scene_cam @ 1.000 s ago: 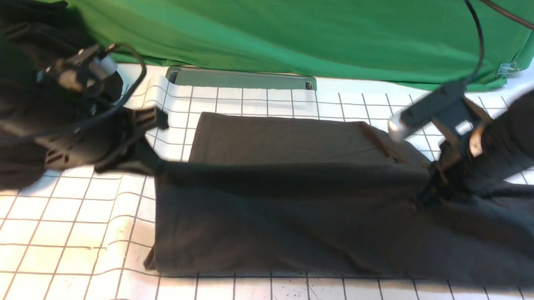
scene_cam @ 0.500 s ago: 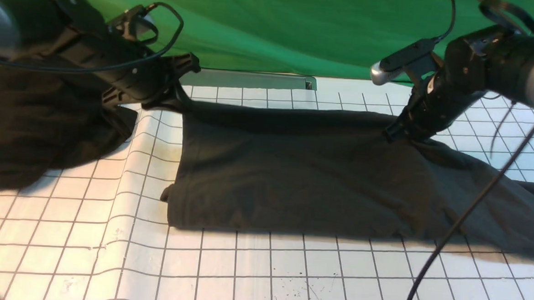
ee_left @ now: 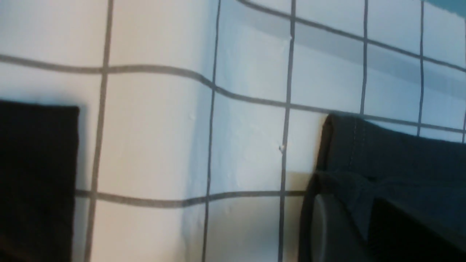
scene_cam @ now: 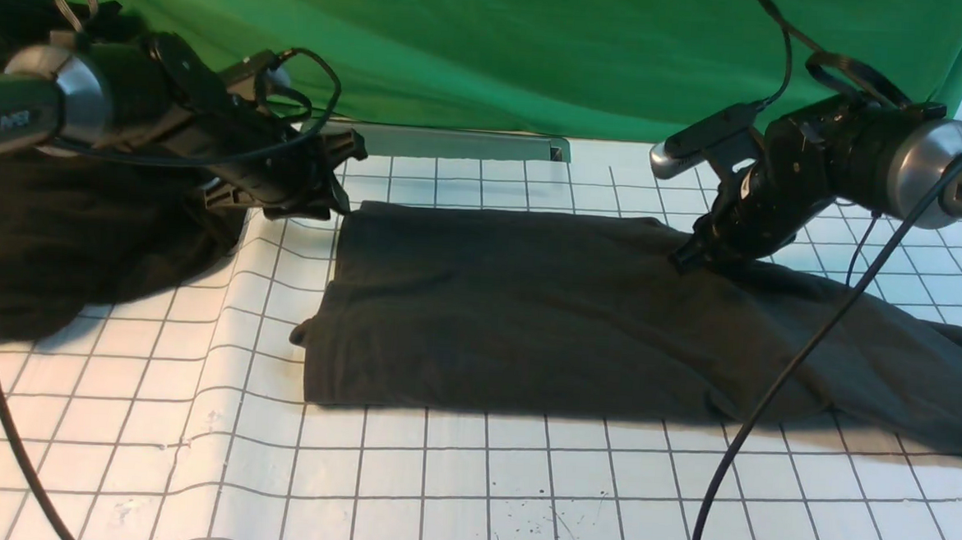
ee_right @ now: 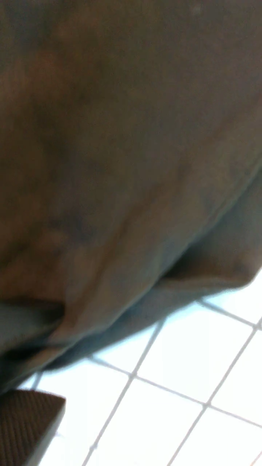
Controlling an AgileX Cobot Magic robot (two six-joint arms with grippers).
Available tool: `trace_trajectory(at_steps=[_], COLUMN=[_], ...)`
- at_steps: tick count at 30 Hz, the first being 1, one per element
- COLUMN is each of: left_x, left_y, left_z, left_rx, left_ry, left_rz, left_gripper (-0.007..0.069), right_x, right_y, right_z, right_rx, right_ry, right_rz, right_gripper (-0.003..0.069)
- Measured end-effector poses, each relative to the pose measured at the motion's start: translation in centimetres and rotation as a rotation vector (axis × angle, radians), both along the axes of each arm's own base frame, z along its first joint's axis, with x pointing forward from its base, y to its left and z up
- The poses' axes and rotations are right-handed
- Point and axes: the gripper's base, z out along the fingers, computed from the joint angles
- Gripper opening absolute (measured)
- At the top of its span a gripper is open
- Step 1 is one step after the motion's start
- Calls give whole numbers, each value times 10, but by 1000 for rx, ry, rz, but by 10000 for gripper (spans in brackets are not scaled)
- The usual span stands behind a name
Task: Fold a long-sleeved shirt over a white checkered tablecloth.
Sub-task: 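Fold the black garment in half by bringing its near edge over to the far edge, then pull the folded dark garment lengthwise by its ends to straighten it flat on the table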
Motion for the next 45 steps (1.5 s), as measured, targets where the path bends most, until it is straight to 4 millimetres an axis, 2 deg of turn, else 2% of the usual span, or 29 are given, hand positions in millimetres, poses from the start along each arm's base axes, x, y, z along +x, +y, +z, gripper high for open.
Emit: trace_trajectory(at_steps=[4,6,8,9,11,12,13,14,15,16,17,18,19,20,22,23,26,27,28,29,30,31,33,35,39,44,45], left_x=[-4,-7,-10,-11,-18,-19,-23,-24,-28,-31,-31,-34,-34,-35,-37,-38,-39,-39,-39,-39,-39,-39,-38,-37,-37,-37,-37], left_y=[-3,-5,-6,-7,-8,-8,-8,-8,-8,-7,-7,-6,-6,-6,-5,-5,-5,-5,-4,-4,-4,-4,-4,-3,-3,-3,-3], left_z=[24,53,77,83,112,116,126,127,133,137,137,137,137,135,133,132,131,131,131,131,131,131,131,131,131,131,131], left_rx=[-18,-29,-37,-38,-45,-45,-44,-42,-28,-11,-8,6,10,19,29,35,44,46,48,50,51,58,71,83,87,88,88], left_ry=[10,-27,-54,-64,-91,-98,-108,-106,-109,-104,-102,-86,-80,-65,-41,-26,-17,-15,-14,-16,-17,-23,-38,-49,-51,-52,-52], left_rz=[-46,-73,-97,-99,-135,-137,-149,-152,-163,-174,-176,-188,-192,-200,-213,-221,-227,-228,-230,-234,-235,-242,-249,-255,-256,-256,-256], left_gripper=[317,364,377,378,371,369,347,344,314,278,272,227,215,186,139,104,76,69,63,62,62,63,64,66,68,71,73], right_x=[-5,-10,-16,-17,-33,-36,-45,-47,-56,-65,-66,-75,-77,-83,-92,-98,-106,-109,-113,-116,-117,-121,-126,-134,-145,-146,-142], right_y=[-11,-17,-22,-22,-32,-34,-43,-45,-61,-77,-83,-103,-110,-128,-151,-172,-197,-202,-214,-218,-218,-222,-224,-223,-220,-221,-222], right_z=[17,36,61,64,101,105,120,122,132,137,137,136,135,130,118,104,85,78,66,59,58,48,36,20,3,5,17], right_rx=[-100,-133,-140,-138,-157,-162,-187,-195,-210,-208,-208,-181,-176,-139,-67,11,112,158,212,231,232,239,235,223,214,202,201], right_ry=[-2,-23,-56,-62,-80,-76,-57,-45,-16,19,32,86,97,133,187,223,246,249,233,230,235,231,228,226,253,277,264], right_rz=[-41,-60,-78,-79,-104,-108,-126,-132,-175,-220,-239,-299,-316,-364,-426,-490,-554,-571,-605,-623,-622,-631,-633,-624,-622,-616,-614], right_gripper=[437,487,494,493,416,379,270,252,134,64,58,27,24,20,28,51,101,134,199,239,248,302,337,355,356,356,356])
